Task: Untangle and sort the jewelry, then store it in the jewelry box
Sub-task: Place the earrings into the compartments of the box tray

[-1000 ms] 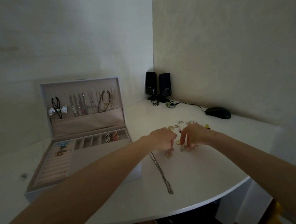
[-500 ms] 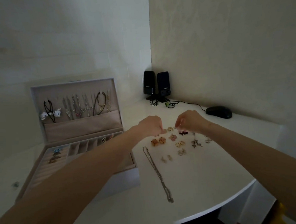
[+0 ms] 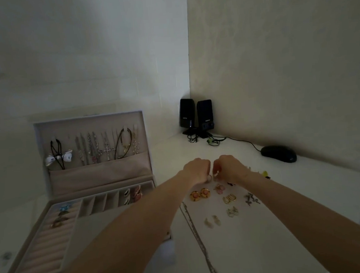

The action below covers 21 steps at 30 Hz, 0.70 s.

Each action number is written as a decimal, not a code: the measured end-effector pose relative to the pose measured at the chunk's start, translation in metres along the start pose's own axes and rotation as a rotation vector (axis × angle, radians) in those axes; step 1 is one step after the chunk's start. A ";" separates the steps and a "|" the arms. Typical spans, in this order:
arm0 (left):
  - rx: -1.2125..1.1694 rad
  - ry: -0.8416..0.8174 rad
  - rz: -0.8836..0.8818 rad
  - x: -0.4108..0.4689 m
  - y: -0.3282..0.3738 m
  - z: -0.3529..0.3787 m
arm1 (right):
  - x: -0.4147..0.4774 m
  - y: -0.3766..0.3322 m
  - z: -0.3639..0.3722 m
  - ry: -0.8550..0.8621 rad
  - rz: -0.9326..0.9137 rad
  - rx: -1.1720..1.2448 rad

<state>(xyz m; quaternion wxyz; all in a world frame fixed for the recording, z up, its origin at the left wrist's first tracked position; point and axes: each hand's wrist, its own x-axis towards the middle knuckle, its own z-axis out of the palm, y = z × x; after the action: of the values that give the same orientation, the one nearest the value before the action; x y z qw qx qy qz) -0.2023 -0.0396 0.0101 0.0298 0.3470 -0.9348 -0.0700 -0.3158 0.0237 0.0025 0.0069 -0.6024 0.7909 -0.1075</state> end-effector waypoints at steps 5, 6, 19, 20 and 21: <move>-0.066 0.018 0.020 -0.015 -0.005 -0.023 | -0.004 -0.019 -0.021 0.044 0.008 0.128; -0.099 0.038 0.023 -0.021 -0.010 -0.031 | -0.006 -0.023 -0.025 0.067 0.014 0.230; -0.494 0.123 -0.201 -0.128 -0.111 -0.107 | -0.036 -0.151 -0.040 -0.066 -0.232 0.891; -0.524 0.103 -0.237 -0.134 -0.119 -0.108 | -0.038 -0.160 -0.038 -0.077 -0.237 0.897; -0.535 0.089 -0.271 -0.140 -0.127 -0.108 | -0.038 -0.169 -0.035 -0.090 -0.247 0.907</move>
<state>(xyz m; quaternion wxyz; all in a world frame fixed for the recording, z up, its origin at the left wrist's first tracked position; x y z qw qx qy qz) -0.0032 -0.0557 0.0969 0.1516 0.4512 -0.8260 -0.3018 -0.1498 0.0235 0.0625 0.2905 -0.6323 0.5855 -0.4159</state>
